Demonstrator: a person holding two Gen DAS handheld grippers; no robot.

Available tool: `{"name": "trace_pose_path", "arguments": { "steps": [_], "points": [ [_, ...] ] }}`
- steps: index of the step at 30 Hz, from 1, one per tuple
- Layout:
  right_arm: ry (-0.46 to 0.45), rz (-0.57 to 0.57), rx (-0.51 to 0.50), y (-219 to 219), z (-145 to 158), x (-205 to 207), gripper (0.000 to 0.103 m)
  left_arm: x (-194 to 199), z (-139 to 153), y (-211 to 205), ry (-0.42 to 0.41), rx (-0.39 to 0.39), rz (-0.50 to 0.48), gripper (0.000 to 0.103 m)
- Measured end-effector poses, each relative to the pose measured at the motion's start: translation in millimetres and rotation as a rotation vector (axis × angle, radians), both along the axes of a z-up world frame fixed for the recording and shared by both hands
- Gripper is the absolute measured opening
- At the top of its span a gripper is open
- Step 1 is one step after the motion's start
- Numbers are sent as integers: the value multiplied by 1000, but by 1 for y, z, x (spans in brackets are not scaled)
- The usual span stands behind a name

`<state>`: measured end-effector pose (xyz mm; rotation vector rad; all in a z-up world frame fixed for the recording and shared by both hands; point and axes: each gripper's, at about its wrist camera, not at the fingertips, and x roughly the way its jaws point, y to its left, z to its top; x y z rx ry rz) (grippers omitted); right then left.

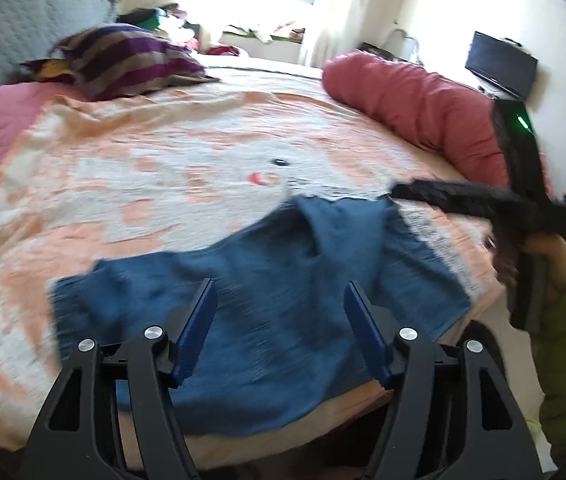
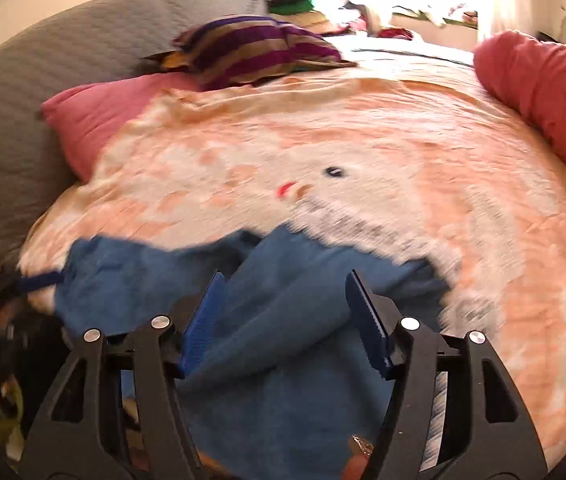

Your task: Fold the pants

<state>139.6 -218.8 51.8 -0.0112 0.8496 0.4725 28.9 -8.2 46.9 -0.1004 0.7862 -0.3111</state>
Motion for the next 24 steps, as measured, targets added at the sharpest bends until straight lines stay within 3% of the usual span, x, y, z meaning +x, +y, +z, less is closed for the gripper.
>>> {"name": "trace_pose_path", "arguments": {
  "steps": [6,9,13,24],
  "points": [
    [60,-45,-61,10,2,64,68,45,-29,-38,89,-3,-86,65],
    [87,-27,-115,31,-7,92,69,55,-39,-46,72,23,-93,65],
    [159,-25,-172,62,-34,123,69,60,-51,-37,78,-50,-104,65],
    [244,-75,-356,109,-87,170,70,67,-60,-30,100,-70,-128,65]
  ]
}}
